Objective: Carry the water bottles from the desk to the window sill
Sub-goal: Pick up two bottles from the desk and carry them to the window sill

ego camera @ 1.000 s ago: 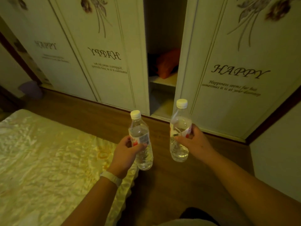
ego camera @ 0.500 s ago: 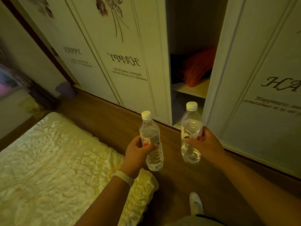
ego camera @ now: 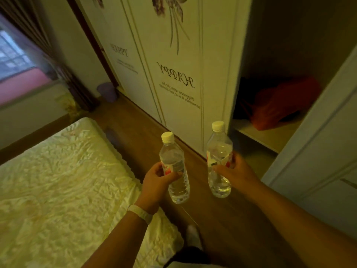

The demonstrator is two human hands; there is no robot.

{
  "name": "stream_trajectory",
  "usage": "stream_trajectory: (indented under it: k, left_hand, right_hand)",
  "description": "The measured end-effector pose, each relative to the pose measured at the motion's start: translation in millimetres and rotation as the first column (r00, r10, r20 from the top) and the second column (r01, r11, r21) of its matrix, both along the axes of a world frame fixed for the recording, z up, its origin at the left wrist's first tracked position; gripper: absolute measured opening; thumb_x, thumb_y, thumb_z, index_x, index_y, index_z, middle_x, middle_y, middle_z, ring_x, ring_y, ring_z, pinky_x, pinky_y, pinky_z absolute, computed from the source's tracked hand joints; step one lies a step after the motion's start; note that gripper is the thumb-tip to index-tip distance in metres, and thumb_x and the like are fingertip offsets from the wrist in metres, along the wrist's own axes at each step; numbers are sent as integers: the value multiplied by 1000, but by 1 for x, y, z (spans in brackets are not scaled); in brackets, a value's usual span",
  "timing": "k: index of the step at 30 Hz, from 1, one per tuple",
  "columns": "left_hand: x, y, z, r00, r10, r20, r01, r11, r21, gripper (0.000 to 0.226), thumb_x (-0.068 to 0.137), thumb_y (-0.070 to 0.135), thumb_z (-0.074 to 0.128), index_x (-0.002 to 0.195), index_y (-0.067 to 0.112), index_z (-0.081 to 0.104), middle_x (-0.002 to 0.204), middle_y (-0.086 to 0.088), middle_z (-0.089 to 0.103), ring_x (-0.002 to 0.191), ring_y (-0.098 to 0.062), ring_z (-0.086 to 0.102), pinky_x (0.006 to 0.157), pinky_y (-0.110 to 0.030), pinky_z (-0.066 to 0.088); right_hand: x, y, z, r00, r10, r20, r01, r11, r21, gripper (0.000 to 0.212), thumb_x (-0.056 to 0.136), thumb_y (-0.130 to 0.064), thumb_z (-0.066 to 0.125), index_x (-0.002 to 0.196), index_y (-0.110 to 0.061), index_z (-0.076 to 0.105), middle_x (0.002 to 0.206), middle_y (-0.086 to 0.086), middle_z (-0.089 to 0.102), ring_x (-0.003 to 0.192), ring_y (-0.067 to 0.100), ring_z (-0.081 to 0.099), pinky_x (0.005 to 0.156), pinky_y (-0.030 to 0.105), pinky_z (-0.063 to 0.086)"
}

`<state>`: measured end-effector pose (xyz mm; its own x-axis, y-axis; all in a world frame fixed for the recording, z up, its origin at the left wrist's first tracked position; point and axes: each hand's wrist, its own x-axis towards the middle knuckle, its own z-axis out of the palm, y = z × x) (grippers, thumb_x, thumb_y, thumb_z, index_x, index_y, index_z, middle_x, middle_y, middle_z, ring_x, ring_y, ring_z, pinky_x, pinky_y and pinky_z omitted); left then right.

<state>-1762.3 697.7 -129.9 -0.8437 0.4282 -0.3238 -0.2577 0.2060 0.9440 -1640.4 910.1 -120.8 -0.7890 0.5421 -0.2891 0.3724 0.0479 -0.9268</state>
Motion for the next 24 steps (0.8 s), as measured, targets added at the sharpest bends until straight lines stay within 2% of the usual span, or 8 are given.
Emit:
stream_trajectory:
  k: [2,6,9,11,15,20,24]
  left_hand:
    - [-28,4,-8,1000,27,12,-27,1000,-6,59,62,27,86,118,19,69,110,-5,75,103,-26,72,94,-53,56]
    - [-95,20,-31,992,107,71,-110,993,31,44,71,9,84,112,13,70,106,-10,76,99,-30,73,94,-56,55]
    - [-153,33,-44,987,123,102,-130,990,61,53,63,16,86,113,13,69,108,-9,76,101,-30,72,95,-55,54]
    - [-193,41,-44,988,109,107,-118,990,83,52,67,17,86,116,15,68,110,-7,76,102,-27,72,96,-53,54]
    - [-265,46,-37,986,126,113,-138,985,105,44,77,8,81,118,14,67,110,-5,76,102,-24,73,95,-48,56]
    - [-338,39,-24,981,185,58,-190,977,101,43,76,7,81,116,13,67,109,-7,75,101,-25,73,92,-46,57]
    - [-384,24,-18,962,272,30,-274,955,113,43,75,4,81,116,11,67,108,-9,76,101,-28,73,88,-42,57]
  right_hand:
    - [-34,6,-4,1000,24,-1,-24,1000,-3,51,77,-31,80,119,-30,52,107,-9,62,100,14,60,77,27,48]
    - [-108,20,-13,999,51,19,-51,999,-7,49,76,-26,82,118,-25,55,106,-10,65,95,7,62,74,23,50]
    - [-167,36,-17,996,75,56,-76,997,17,46,78,-25,81,116,-24,55,103,-9,65,93,6,62,70,20,49]
    - [-209,46,-15,993,91,74,-94,995,44,44,79,-26,80,114,-25,54,102,-9,64,92,6,61,69,20,48]
    - [-288,55,-5,989,122,79,-129,988,90,41,77,-24,81,109,-24,56,103,-5,67,95,14,64,74,25,49]
    - [-369,49,4,983,184,19,-184,981,56,43,78,-24,81,114,-23,57,102,-8,67,94,8,64,73,21,48]
    - [-431,41,5,968,252,10,-252,967,45,50,78,-23,80,123,-20,56,112,-3,67,103,15,64,84,29,52]
